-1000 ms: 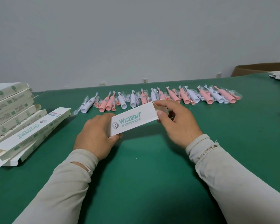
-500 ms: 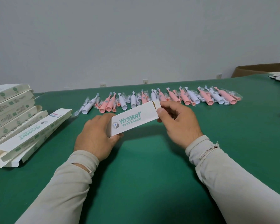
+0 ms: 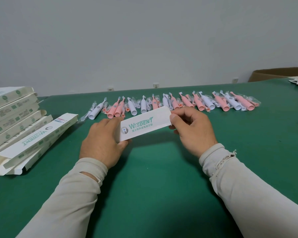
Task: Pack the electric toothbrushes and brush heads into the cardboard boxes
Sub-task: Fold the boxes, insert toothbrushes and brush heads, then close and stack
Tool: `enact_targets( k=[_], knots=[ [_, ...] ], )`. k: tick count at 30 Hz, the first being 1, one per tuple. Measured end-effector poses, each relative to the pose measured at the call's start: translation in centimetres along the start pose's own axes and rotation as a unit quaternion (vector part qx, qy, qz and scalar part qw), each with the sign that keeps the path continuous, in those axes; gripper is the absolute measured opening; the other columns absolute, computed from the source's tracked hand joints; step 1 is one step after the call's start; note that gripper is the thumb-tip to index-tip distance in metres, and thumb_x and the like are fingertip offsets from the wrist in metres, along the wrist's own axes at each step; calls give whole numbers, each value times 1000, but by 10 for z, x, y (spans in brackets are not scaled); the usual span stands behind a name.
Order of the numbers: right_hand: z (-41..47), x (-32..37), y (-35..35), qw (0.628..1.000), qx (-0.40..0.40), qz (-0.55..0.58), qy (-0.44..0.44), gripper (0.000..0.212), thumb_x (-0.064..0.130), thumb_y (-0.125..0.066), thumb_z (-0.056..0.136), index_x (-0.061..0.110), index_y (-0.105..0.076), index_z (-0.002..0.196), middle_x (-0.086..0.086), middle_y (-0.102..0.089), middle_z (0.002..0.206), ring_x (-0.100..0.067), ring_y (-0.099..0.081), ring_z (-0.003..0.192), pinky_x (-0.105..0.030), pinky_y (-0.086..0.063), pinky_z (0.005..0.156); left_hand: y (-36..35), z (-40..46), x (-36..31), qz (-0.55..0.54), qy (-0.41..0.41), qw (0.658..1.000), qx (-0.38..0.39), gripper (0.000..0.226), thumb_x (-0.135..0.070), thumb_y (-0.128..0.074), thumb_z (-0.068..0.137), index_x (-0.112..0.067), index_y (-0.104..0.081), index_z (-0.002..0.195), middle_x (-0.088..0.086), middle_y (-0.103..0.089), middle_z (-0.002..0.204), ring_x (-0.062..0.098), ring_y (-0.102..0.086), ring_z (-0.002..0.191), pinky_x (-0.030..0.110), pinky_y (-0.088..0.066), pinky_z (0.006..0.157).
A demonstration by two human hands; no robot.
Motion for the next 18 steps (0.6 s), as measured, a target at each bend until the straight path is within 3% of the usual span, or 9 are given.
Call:
enact_targets(
  k=[3,7,9,11,14,16,18],
  knots=[
    [0,-1,-1,1000,1,3,3,20,19,-67,92,36,-74,86,19,-73,83,-8,-69,79,-31,-56,75,-1,-1,-1,-13,1,1000,1,59,-45,-72,82,-37,-47,135,-6,-56,126,23,-47,117,47,-50,84],
    [-2,-2,-4,999,32,0,3,29,20,-66,94,46,-72,103,31,-72,95,7,-66,84,-13,-51,77,-4,0,-2,-23,-4,1000,4,56,-48,-72,81,-34,-48,130,-6,-58,121,24,-50,110,47,-50,85],
    [-2,-4,-6,999,32,15,-4,34,17,-65,95,48,-69,109,27,-73,103,3,-68,90,-19,-55,82,-7,0,-1,-41,-13,999,9,65,-48,-74,80,-32,-46,136,-5,-57,126,23,-50,114,46,-49,93],
    [-1,-7,-7,999,-1,44,-28,35,13,-64,95,39,-69,118,17,-75,106,-3,-71,90,-28,-59,86,-10,0,-2,-85,-30,996,9,76,-43,-79,78,-27,-42,143,-4,-54,136,21,-47,124,37,-41,105],
    [4,-11,-4,989,-77,94,-81,33,8,-65,94,22,-66,125,9,-76,99,-5,-72,78,-32,-61,81,-14,-4,-7,-144,-62,987,21,78,-31,-82,78,-22,-42,144,-7,-51,134,14,-45,125,22,-30,101],
    [6,-12,-2,973,-96,164,-131,31,8,-66,95,15,-63,125,7,-77,86,-4,-70,71,-25,-60,73,-16,-7,-13,-173,-74,982,23,72,-27,-81,78,-22,-45,141,-12,-51,126,12,-48,120,20,-33,98],
    [1,-10,-9,965,-53,187,-176,22,10,-65,95,7,-66,117,2,-77,82,-5,-68,68,-19,-56,65,-18,-10,-22,-218,-72,973,14,64,-27,-81,77,-24,-50,133,-13,-54,123,10,-52,113,26,-44,95]
  ],
)
Point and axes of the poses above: each hand's wrist, its own z-axis towards the middle knuckle, its own y-axis out of the back of the hand, x = y × z, the point moved 1 cm from there along z, towards the middle knuckle
